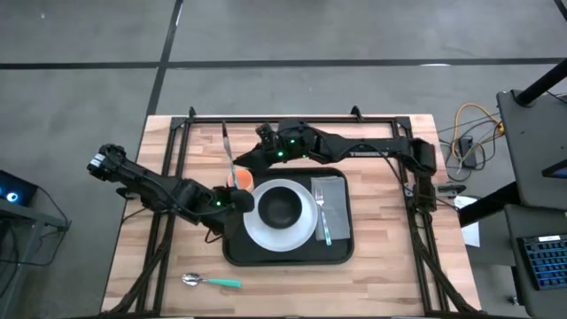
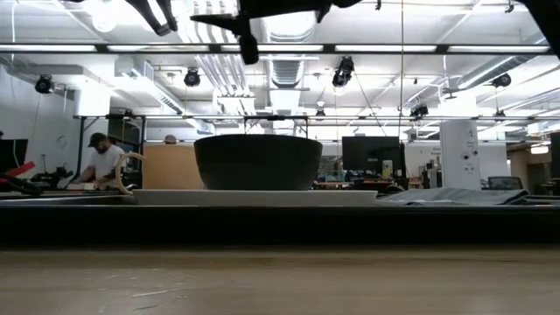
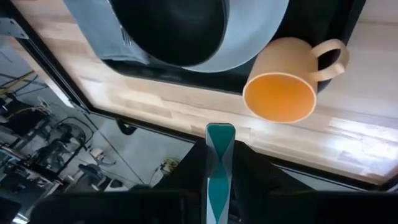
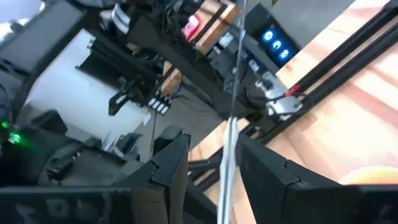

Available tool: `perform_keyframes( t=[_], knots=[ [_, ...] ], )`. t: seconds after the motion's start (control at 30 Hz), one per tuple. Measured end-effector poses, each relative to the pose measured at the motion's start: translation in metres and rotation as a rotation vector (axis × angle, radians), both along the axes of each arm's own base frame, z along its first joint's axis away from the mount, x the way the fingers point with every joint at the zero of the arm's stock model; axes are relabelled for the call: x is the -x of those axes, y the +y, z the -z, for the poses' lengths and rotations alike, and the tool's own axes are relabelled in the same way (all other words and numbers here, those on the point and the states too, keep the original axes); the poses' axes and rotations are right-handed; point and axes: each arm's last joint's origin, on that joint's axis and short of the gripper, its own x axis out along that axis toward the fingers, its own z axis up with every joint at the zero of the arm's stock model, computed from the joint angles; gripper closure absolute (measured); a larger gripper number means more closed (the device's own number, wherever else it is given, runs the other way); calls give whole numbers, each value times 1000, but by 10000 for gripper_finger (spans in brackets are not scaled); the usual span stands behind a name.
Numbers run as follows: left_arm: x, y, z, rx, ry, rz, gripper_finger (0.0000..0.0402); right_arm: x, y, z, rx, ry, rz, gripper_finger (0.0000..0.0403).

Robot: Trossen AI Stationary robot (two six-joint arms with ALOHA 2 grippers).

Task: Set up tray
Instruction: Put the white blue table knife on the gray table napkin to the right of the white blue fork

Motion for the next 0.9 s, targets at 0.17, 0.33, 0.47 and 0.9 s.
perform_keyframes(
  t=[0.17, 0.33, 0.47, 0.9],
  knots=[
    [-1, 1, 0, -3, 1, 2, 372, -13, 1, 1, -11, -17, -69, 284],
    [-4, 0, -1, 12, -25, 17, 372, -20, -1, 0, -2, -7, -84, 295],
    [-4, 0, -1, 6, -26, 21, 372, -18, -3, -8, 40, 28, -89, 325],
    [-10, 3, -3, 24, -79, -11, 328, -14, -11, -14, 66, 83, -76, 395]
  ],
)
